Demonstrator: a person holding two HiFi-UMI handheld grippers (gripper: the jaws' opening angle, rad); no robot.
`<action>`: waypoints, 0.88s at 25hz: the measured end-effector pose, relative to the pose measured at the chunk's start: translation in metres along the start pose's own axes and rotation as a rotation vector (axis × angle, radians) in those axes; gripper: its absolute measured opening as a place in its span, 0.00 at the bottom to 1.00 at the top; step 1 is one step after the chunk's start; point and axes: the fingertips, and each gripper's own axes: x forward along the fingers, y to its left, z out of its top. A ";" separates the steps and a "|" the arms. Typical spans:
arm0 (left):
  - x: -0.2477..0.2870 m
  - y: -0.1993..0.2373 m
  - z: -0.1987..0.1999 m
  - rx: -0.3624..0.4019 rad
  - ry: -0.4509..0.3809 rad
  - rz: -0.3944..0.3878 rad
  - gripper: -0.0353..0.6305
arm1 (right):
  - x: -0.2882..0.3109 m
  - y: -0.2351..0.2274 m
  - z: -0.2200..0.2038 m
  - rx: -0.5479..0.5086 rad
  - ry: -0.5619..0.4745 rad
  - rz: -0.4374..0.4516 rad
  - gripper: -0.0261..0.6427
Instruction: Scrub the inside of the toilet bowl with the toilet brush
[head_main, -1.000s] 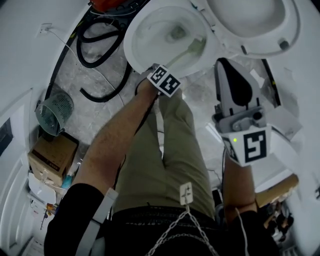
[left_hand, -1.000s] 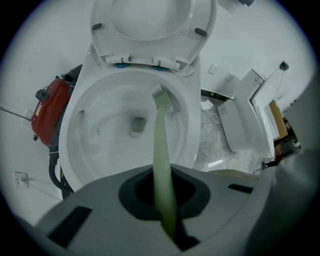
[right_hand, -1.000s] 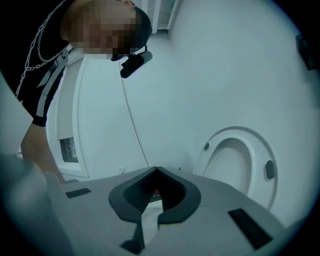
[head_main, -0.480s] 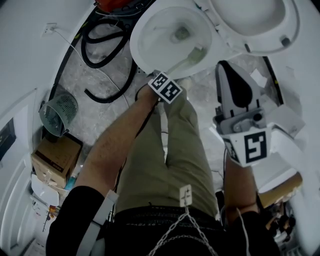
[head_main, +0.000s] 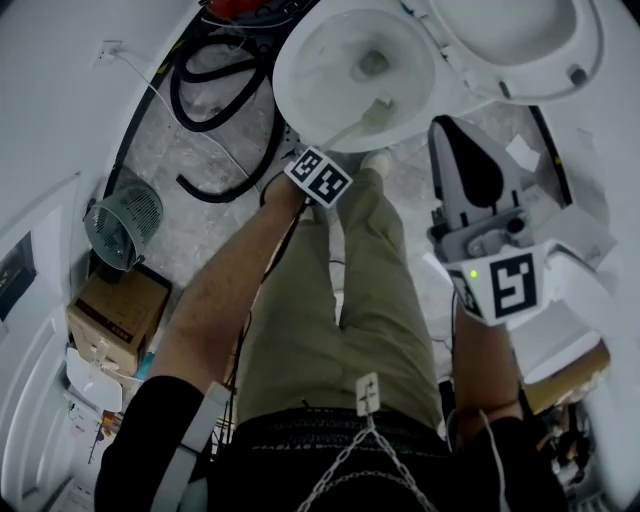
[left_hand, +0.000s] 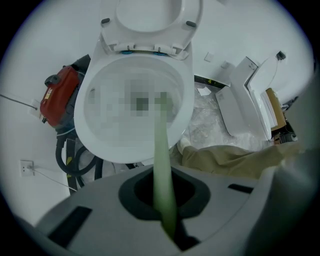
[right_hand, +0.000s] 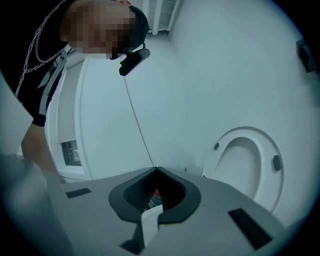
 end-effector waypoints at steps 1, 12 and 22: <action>-0.001 0.003 -0.005 -0.011 0.003 0.001 0.05 | 0.001 0.003 0.000 -0.001 -0.001 0.003 0.04; -0.009 0.035 -0.042 -0.106 0.027 0.033 0.05 | 0.005 0.023 0.003 -0.001 0.001 0.020 0.04; -0.013 0.064 -0.055 -0.233 0.031 0.057 0.05 | 0.007 0.026 -0.005 0.019 0.015 0.014 0.04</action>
